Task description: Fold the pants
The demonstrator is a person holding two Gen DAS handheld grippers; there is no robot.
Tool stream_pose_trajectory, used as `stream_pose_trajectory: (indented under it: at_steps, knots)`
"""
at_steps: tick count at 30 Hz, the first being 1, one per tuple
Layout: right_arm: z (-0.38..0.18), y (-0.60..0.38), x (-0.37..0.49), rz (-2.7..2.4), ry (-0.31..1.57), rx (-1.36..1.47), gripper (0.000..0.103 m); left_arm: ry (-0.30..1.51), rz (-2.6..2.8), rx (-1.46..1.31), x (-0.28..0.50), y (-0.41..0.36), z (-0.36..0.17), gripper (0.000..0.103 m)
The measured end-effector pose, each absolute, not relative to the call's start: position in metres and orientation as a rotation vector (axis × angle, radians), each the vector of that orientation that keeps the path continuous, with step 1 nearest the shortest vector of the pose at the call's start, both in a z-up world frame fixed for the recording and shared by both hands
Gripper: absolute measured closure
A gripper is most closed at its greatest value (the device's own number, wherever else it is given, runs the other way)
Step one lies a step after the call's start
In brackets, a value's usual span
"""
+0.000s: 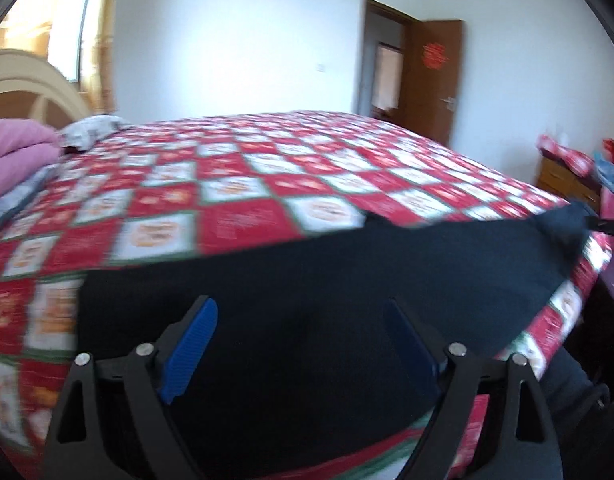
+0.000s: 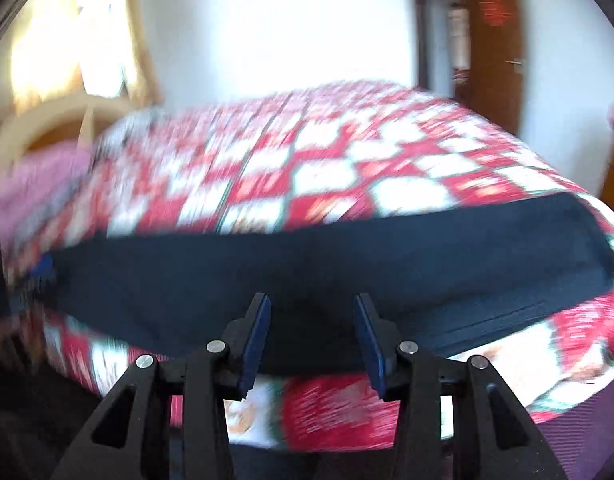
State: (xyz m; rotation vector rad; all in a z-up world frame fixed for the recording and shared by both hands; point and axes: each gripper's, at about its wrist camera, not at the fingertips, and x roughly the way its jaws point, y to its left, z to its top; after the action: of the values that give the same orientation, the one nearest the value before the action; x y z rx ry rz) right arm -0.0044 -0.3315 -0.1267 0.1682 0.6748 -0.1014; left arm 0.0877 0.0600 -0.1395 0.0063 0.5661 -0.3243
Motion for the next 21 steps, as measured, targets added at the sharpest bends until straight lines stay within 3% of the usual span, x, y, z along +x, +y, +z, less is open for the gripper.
stream_pose_trajectory:
  at_steps: [7, 16, 21]
  knots:
    - [-0.09, -0.441, -0.06, -0.461, 0.478, 0.397, 0.058, 0.553, -0.058, -0.044, 0.098, 0.136, -0.139, 0.013]
    - [-0.104, -0.485, -0.072, -0.576, 0.493, 0.496, 0.058, 0.65, 0.057, -0.06, 0.114, 0.163, -0.172, 0.01]
    - [-0.129, -0.49, -0.061, -0.602, 0.568, 0.467, 0.058, 0.652, 0.045, -0.173, 0.115, 0.178, -0.181, 0.0]
